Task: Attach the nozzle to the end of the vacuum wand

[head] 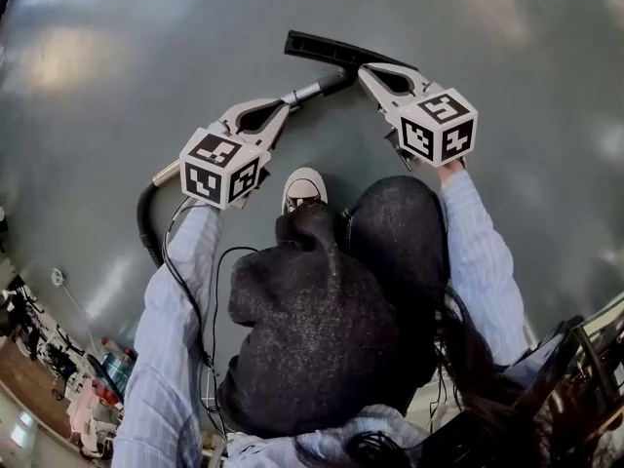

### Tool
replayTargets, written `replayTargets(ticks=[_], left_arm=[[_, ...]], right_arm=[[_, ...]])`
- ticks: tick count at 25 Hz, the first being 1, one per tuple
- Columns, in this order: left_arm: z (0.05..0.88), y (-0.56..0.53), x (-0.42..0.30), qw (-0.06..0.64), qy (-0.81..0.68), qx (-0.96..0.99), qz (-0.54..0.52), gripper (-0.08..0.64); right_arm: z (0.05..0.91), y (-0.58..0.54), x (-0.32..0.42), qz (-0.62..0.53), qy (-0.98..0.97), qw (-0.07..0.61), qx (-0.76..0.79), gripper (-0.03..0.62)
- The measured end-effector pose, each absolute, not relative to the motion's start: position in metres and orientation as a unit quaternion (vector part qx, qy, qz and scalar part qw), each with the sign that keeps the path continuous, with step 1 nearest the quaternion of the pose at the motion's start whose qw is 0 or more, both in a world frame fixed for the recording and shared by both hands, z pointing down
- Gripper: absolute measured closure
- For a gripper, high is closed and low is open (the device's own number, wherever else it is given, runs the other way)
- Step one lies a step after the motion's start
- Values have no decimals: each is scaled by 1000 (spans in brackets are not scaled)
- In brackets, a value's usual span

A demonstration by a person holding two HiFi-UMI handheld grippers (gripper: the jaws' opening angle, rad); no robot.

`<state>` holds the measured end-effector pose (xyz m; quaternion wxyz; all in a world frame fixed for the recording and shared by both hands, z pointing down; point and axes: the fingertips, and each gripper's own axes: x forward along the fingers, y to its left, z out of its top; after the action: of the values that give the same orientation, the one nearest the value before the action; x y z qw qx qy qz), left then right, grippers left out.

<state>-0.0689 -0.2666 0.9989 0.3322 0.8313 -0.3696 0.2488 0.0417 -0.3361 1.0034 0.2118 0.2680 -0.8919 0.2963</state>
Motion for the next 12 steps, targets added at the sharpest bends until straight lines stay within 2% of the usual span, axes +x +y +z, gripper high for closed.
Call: replayTargets(ticks=[8, 12], left_arm=[[962, -208, -94, 340, -346, 812, 326, 555], [932, -195, -103, 369, -382, 789, 310, 555]], right_arm=[[981, -277, 21, 326, -870, 239, 281, 584], [948, -249, 16, 352, -860, 239, 281, 584]])
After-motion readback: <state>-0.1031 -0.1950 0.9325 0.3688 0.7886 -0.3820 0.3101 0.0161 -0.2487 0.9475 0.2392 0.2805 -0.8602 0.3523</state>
